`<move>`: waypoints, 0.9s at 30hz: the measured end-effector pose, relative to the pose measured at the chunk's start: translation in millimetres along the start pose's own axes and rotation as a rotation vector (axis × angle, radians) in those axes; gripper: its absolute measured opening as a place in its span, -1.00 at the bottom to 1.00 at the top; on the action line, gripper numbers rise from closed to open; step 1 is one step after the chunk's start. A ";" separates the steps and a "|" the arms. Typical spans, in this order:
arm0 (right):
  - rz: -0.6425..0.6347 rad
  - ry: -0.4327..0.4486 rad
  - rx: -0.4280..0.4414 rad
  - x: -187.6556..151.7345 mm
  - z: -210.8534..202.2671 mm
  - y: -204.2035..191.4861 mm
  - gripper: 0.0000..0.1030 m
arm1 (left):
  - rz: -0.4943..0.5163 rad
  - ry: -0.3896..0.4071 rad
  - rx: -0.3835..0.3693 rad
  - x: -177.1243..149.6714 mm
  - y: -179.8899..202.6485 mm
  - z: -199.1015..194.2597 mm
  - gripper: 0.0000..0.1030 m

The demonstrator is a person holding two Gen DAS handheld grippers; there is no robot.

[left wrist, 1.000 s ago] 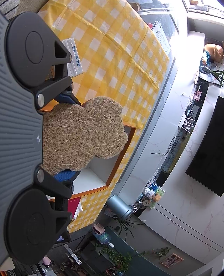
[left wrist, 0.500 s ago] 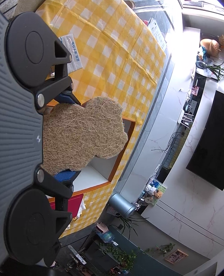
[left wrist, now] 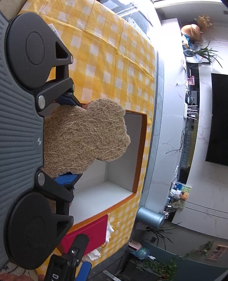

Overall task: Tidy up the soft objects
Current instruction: 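Lower the bear-shaped coir mat into the box and open the left tool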

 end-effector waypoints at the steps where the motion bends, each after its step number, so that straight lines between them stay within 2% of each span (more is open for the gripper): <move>1: 0.006 0.000 0.002 -0.2 -0.1 -0.1 0.95 | 0.039 -0.002 0.029 1.1 4.1 2.6 0.64; 3: 0.022 -0.006 0.019 -1.5 -0.1 1.2 0.95 | 0.096 0.000 0.068 8.6 10.3 7.9 0.64; 6: 0.063 -0.019 0.043 -0.4 -0.6 6.1 0.95 | 0.139 0.005 0.064 21.3 16.9 18.6 0.64; 10: 0.072 -0.017 0.035 0.2 -4.9 10.6 0.95 | 0.160 -0.084 0.089 7.9 18.8 36.9 0.64; 11: 0.077 -0.016 0.027 0.5 -5.1 13.2 0.95 | 0.180 -0.085 0.099 4.6 20.0 38.5 0.64; 18: 0.183 -0.013 0.013 0.5 2.3 31.8 0.95 | 0.208 -0.108 0.116 2.2 24.0 38.3 0.68; 19: 0.183 -0.014 0.009 0.1 2.7 33.1 0.95 | 0.214 -0.107 0.123 1.0 24.6 36.7 0.74; 25: 0.161 -0.026 -0.010 -1.9 5.3 35.5 0.95 | 0.224 -0.127 0.148 2.1 30.1 30.6 0.78; 27: 0.156 -0.038 0.000 -3.6 6.6 34.0 0.95 | 0.259 -0.104 0.168 5.5 32.9 23.9 0.78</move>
Point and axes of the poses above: each gripper's, at about its wrist camera, not at the fingertips, and z roughly the way its jaws point, y to its right, x to its top, the point moved 6 cm from there along z, roughly the way its jaws point, and after that the axes turned 13 degrees about z, right-handed, at the moved point
